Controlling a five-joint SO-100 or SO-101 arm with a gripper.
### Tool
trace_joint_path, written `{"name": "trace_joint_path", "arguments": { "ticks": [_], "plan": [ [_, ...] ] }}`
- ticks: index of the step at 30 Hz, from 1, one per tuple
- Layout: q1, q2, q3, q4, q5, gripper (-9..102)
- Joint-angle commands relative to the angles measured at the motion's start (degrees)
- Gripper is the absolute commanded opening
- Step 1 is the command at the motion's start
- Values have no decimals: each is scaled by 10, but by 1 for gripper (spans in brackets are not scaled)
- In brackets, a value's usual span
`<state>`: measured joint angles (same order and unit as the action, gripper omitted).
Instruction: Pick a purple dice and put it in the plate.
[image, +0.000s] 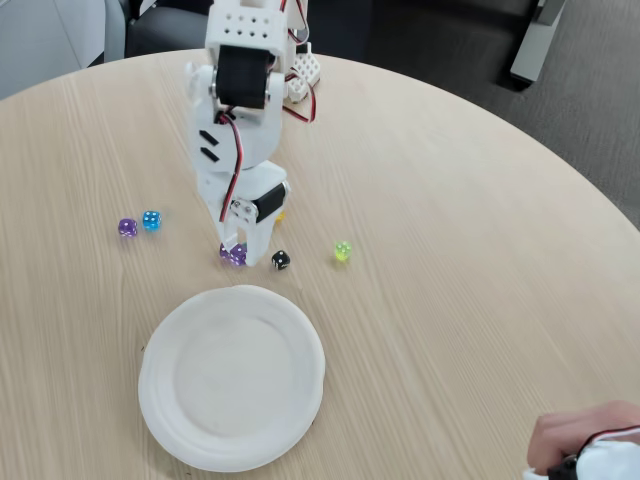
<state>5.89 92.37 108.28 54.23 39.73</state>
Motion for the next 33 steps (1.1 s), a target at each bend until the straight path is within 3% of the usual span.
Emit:
{"name": "trace_joint_path", "arguments": {
  "ticks": [1,10,26,33],
  "plan": [
    [4,11,0,-7,4,0],
    [8,4,-1,-66,-54,0],
    [104,8,-8,-69,-79,0],
    [94,11,-4,-170,-103,0]
  ]
}}
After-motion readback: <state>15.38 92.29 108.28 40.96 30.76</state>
